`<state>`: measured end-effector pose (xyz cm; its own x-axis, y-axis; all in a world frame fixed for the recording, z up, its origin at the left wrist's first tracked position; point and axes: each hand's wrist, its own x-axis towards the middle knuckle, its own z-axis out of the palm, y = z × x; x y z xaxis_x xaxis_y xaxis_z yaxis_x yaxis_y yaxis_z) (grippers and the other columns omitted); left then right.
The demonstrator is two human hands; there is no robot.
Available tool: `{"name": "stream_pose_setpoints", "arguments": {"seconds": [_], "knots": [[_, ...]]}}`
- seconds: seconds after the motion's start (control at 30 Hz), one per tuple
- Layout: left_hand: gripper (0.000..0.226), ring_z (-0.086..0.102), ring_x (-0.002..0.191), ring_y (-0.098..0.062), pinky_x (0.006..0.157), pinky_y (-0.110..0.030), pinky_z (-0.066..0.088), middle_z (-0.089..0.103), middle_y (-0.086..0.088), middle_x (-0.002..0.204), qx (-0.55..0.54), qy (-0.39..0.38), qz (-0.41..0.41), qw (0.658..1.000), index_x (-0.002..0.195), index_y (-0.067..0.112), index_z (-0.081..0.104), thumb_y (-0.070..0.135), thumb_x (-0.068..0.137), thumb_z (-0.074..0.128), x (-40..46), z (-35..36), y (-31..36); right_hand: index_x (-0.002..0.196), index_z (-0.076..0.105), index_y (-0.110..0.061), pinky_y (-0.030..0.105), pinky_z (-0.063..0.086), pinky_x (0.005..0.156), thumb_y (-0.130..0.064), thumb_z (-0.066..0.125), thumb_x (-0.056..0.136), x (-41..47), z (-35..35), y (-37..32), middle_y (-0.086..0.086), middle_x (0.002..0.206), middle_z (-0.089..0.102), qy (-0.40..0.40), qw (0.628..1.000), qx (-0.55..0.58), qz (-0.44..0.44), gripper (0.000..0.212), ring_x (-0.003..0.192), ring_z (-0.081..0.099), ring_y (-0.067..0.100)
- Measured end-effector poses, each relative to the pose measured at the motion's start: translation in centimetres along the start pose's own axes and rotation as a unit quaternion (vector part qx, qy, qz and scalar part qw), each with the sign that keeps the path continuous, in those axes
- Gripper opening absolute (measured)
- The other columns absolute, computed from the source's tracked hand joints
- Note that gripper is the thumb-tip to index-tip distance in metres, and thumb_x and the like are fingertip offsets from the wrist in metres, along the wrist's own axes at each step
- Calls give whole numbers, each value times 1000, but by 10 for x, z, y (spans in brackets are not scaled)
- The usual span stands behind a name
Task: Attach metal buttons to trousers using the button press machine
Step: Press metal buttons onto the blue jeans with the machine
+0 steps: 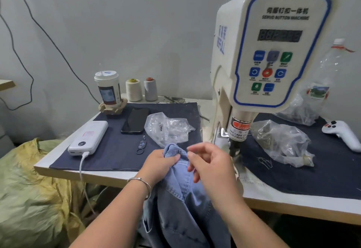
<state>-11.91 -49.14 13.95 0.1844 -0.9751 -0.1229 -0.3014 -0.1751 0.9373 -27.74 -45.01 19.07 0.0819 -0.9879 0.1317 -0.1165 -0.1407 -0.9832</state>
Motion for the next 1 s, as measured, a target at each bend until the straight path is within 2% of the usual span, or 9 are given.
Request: {"name": "stream_pose_setpoints", "arguments": {"seconds": [0.1,0.2,0.3,0.37,0.5,0.63,0.73,0.87,1.0], "knots": [[43,50,48,5,44,-8,35,57,16,47,17,-18,-4,1000,49,28,65,17,90,64,3,-1,0,93,68,-21,34,53,69,-9,58,89,52,32,1,-6,81,66,10,984,-155,-84,16,74,63,15],[26,47,61,-10,48,-15,35,55,0,63,25,-19,-4,1000,67,13,57,23,89,66,9,-4,-1,106,67,-23,36,49,82,-12,49,92,110,59,10,2,105,58,1,949,-301,-97,26,96,58,23],[27,44,67,-16,59,-27,35,51,-6,70,23,-27,-3,999,72,11,51,26,91,63,13,-4,-2,110,66,-27,38,44,87,-15,48,96,149,82,21,8,122,48,-56,897,-427,-99,26,116,46,26],[28,45,67,-17,61,-29,35,52,-5,69,21,-34,-5,999,69,13,51,26,90,63,15,-4,-3,108,67,-30,37,40,85,-16,50,96,165,93,24,8,124,46,-82,869,-478,-96,25,118,44,28],[36,39,56,-11,49,-20,32,46,5,57,29,-29,-5,999,58,18,45,24,88,65,19,-3,-6,114,68,-23,35,42,86,-16,51,94,186,106,27,9,124,44,-96,824,-552,-82,27,116,46,29],[42,33,51,-10,47,-21,29,39,10,50,10,-34,-5,999,55,20,38,23,87,65,19,-3,-7,117,66,-18,32,41,83,-15,62,89,195,116,31,7,128,42,-94,792,-600,-66,28,117,45,26],[48,30,53,-12,51,-27,28,36,9,45,8,-33,-2,999,50,19,34,22,86,65,18,-4,-6,117,65,-18,30,36,79,-18,58,92,197,120,34,7,130,41,-91,778,-618,-71,27,118,44,26],[45,32,64,-16,60,-31,29,40,-3,61,5,-36,12,999,52,19,35,18,87,64,17,-3,-5,116,65,-16,32,36,76,-13,60,89,201,126,35,7,131,40,-93,769,-629,-64,28,118,44,27],[45,30,63,-16,58,-30,28,36,0,56,3,-35,13,999,51,17,34,17,86,63,17,-3,-5,113,66,-15,34,36,72,-8,54,90,204,129,35,9,127,43,-96,766,-631,-81,27,115,46,28]]}}
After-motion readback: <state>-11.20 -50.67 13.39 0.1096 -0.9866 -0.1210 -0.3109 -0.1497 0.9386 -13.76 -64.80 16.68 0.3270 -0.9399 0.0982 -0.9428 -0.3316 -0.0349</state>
